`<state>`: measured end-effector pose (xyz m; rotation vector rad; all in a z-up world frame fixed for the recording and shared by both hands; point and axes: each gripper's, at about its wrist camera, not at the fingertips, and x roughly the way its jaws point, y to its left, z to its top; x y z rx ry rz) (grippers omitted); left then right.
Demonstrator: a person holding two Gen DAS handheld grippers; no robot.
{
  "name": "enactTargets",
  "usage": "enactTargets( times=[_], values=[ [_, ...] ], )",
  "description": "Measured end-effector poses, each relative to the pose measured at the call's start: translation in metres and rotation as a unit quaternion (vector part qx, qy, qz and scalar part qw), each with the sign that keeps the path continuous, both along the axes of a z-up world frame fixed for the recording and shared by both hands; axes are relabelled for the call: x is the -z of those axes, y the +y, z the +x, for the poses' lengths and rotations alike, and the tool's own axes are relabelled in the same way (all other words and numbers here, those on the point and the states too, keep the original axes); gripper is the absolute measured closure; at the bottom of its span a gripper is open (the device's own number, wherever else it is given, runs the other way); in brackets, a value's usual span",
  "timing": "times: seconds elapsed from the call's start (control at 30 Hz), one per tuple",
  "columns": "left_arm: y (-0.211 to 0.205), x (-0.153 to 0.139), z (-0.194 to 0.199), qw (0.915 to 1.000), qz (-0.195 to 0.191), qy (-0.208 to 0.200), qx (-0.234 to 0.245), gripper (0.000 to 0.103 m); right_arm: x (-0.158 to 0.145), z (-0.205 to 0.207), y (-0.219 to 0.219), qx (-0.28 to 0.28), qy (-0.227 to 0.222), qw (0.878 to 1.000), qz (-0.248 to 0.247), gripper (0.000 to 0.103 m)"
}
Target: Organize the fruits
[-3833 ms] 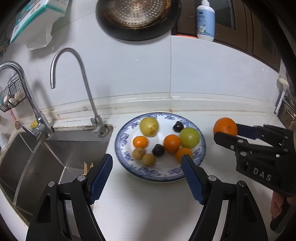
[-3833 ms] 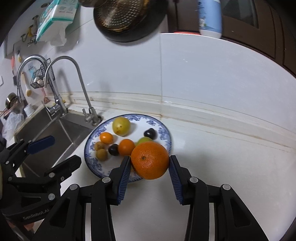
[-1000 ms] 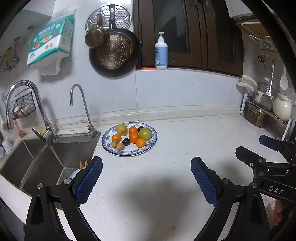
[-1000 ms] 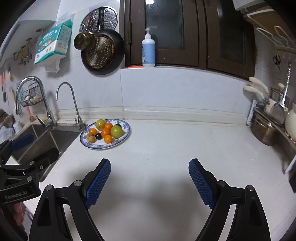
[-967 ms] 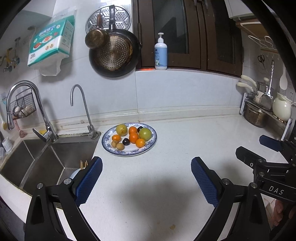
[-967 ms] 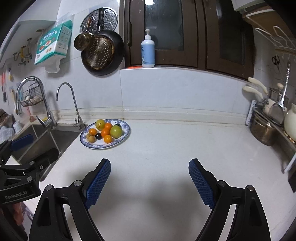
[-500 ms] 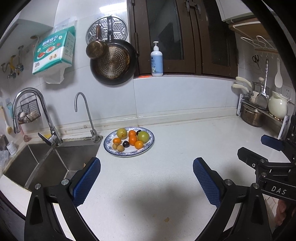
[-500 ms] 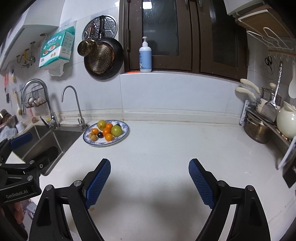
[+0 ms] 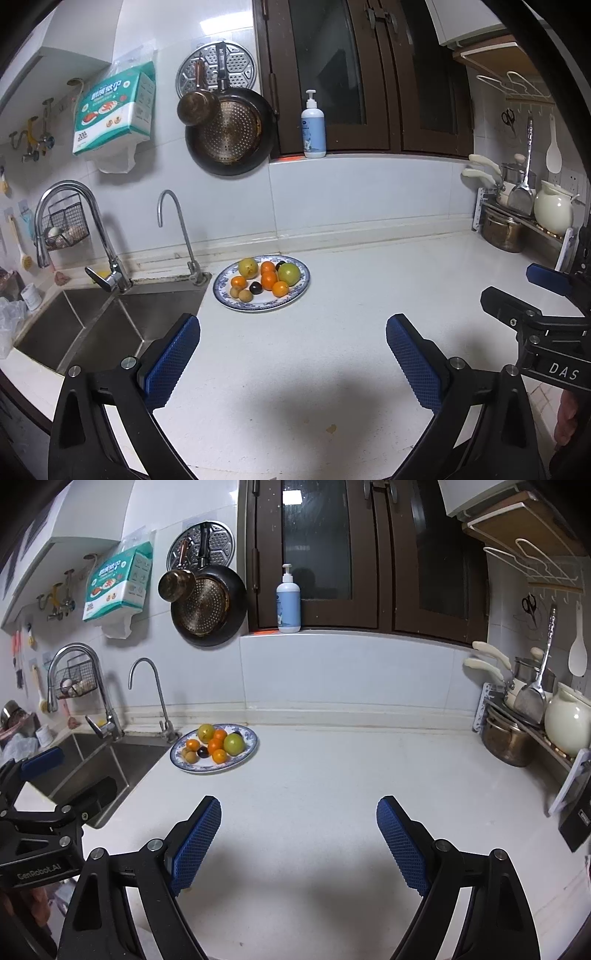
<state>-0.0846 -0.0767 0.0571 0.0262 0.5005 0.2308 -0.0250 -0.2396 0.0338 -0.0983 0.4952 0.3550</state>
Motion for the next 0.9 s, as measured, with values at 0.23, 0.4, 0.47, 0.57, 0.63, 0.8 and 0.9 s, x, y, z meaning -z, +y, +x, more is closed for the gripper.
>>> enactTargets(
  times=[0.23, 0.4, 0.47, 0.57, 0.63, 0.8, 0.9],
  values=[
    [-0.0016, -0.0010, -0.0049, 1.0000, 0.006, 0.001, -0.007, 0.000, -0.0007, -0.0024, -0.0027, 0.003, -0.002, 1.000, -0.002, 0.016],
    [-0.0012, -0.0001, -0.0062, 1.0000, -0.001, 0.003, -0.002, 0.000, 0.0002, -0.0029, -0.0036, 0.003, -0.002, 1.000, -0.003, 0.016],
    [-0.0012, 0.0005, -0.0055, 1.0000, -0.003, 0.005, 0.000, 0.000, 0.0005, -0.0031, -0.0037, 0.003, -0.002, 1.000, -0.003, 0.016],
    [-0.0018, 0.0018, -0.0050, 1.0000, -0.002, 0.007, -0.002, 0.000, 0.0012, -0.0036, -0.0040, 0.004, -0.001, 1.000, -0.004, 0.016],
    [-0.0017, 0.0022, -0.0038, 1.0000, -0.003, 0.008, -0.002, 0.000, 0.0021, -0.0038, -0.0047, 0.006, 0.000, 1.000, -0.004, 0.016],
    [-0.0009, 0.0029, -0.0001, 0.9999, -0.009, 0.010, -0.002, 0.000, 0.0030, -0.0027, -0.0045, 0.008, 0.001, 1.000, -0.006, 0.016],
    [-0.0007, 0.0042, 0.0030, 0.9999, -0.007, 0.013, -0.002, 0.000, 0.0035, -0.0003, -0.0041, 0.011, 0.003, 1.000, -0.006, 0.016]
  ],
)
